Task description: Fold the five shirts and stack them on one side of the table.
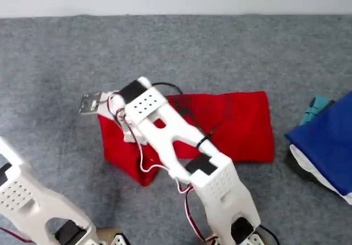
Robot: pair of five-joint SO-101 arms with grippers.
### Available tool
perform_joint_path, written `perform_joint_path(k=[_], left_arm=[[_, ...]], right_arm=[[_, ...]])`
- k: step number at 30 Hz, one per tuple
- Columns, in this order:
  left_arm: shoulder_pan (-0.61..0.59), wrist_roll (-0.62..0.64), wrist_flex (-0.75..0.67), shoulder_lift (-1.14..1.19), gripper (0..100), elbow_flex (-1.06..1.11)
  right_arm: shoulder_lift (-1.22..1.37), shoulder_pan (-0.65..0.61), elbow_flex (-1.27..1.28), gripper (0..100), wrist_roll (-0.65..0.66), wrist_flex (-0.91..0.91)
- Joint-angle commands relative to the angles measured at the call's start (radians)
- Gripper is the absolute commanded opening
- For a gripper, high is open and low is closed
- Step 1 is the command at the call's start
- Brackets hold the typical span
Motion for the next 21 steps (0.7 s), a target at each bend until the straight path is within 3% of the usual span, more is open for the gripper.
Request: perform_joint_path(k=[1,7,14,21], left_arm=[[0.014,-0.008,-0.014,-0.014,2,-0.012],[0.035,-0.008,-0.014,-0.014,2,-0.012],[0.069,-0.008,-0.008,-0.021,2,-0.012],[0.072,-0.006,0.000,-0.021,2,-0.010]], right_arm=[[-0.018,0.031,-0.048,1.8,0.015,-0.058],[-0.015,0.048,-0.048,3.2,0.026,-0.119],[0.054,0.105,-0.049,23.6,-0.046,-0.189],[0.079,0.171,-0.049,24.9,-0.104,-0.225]])
